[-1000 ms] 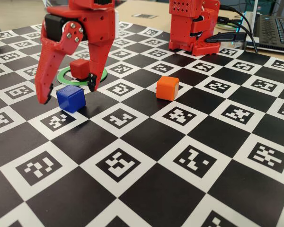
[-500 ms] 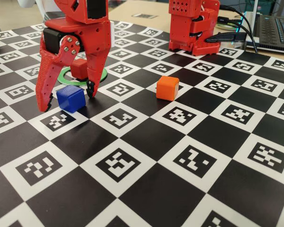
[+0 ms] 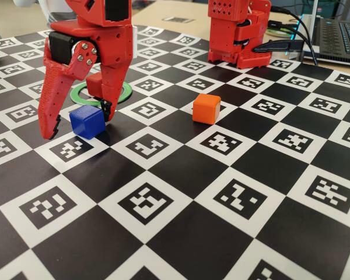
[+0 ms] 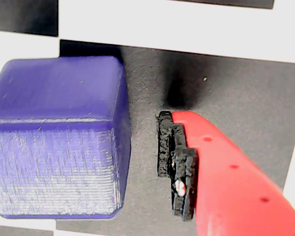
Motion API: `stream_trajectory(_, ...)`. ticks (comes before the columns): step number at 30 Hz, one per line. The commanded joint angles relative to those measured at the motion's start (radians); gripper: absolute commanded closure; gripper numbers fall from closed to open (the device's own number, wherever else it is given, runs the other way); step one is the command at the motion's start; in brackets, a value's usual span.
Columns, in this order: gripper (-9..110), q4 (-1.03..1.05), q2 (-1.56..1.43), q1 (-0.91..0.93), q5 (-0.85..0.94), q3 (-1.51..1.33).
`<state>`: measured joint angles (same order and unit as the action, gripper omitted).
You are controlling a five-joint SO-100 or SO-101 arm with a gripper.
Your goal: Grab the red cube then put it in the green circle then put the blue cube on top and finally the orange cube on top
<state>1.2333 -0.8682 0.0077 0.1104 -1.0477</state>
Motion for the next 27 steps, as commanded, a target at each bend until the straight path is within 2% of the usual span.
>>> stream_trajectory(1,57,-0.011,-0.031,-0.011,0.038,0.08)
stream_trajectory(14,60,-0.018,-0.031,-0.014,0.055,0.075)
stream_trajectory(23,89,-0.025,-0.035,-0.014,0.051,0.066)
stream_trajectory(27,94,-0.017,-0.055,-0.012,0.046,0.061)
